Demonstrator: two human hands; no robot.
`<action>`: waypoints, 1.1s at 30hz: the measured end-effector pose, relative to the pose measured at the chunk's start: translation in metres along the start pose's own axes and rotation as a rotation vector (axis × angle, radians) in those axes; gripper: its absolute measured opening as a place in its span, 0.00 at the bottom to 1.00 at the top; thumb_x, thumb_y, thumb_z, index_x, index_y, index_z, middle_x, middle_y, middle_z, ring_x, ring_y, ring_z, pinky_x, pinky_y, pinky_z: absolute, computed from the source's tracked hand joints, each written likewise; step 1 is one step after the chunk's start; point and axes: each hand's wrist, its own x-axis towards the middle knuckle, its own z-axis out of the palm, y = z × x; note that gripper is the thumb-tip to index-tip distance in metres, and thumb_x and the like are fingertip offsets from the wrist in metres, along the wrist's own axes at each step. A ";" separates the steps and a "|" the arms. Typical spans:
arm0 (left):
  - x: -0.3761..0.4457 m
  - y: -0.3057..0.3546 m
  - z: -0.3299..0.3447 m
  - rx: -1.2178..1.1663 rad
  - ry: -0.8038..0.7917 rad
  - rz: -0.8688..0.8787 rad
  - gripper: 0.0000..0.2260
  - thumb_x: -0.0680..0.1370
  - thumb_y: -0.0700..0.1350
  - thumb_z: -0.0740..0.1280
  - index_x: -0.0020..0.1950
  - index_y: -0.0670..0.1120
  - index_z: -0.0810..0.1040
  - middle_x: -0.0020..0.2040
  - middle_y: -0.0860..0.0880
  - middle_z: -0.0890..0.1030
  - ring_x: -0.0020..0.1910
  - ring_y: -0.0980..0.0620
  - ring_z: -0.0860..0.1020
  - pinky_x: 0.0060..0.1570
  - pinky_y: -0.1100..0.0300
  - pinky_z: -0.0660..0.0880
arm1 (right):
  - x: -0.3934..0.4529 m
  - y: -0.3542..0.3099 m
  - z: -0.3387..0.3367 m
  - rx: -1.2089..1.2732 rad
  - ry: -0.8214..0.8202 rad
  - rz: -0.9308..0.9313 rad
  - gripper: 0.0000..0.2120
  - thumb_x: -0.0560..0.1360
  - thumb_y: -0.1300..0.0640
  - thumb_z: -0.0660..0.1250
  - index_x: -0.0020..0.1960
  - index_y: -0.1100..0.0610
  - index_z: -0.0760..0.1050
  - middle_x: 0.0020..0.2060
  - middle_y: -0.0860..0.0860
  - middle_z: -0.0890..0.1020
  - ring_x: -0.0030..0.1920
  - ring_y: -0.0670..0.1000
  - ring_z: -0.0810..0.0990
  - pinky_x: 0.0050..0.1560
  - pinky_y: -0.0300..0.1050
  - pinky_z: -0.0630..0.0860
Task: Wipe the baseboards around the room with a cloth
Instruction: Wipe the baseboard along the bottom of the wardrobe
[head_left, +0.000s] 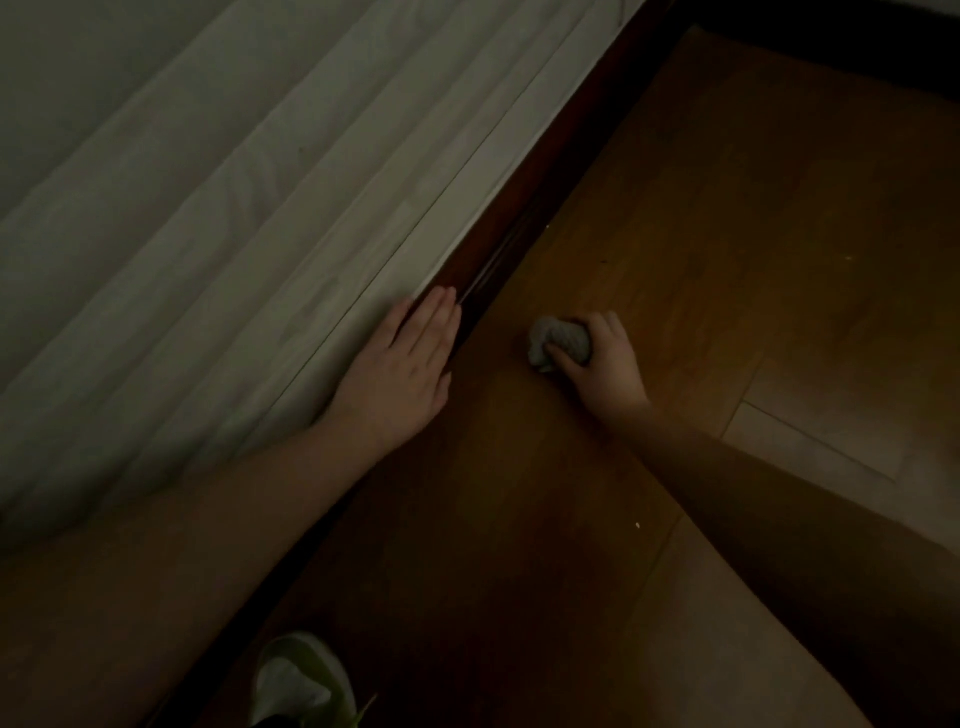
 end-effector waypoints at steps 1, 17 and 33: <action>0.007 -0.003 -0.001 0.025 -0.011 0.009 0.32 0.83 0.55 0.40 0.79 0.35 0.39 0.81 0.37 0.43 0.80 0.42 0.43 0.77 0.45 0.39 | -0.001 0.001 -0.001 0.008 0.003 -0.003 0.20 0.77 0.47 0.69 0.66 0.50 0.70 0.55 0.44 0.68 0.57 0.47 0.71 0.58 0.41 0.70; 0.054 -0.042 -0.040 0.083 -0.464 0.201 0.31 0.84 0.54 0.48 0.80 0.39 0.43 0.81 0.40 0.47 0.80 0.45 0.46 0.78 0.49 0.41 | -0.043 0.017 -0.064 -0.009 -0.086 0.034 0.23 0.74 0.49 0.73 0.67 0.50 0.74 0.57 0.51 0.77 0.59 0.53 0.75 0.60 0.51 0.73; 0.106 -0.063 -0.072 0.240 -0.559 0.299 0.39 0.83 0.63 0.50 0.79 0.33 0.45 0.80 0.36 0.46 0.80 0.39 0.45 0.78 0.46 0.43 | -0.018 0.063 -0.089 -0.147 -0.208 0.293 0.27 0.72 0.46 0.74 0.66 0.56 0.72 0.54 0.55 0.75 0.55 0.59 0.75 0.50 0.48 0.68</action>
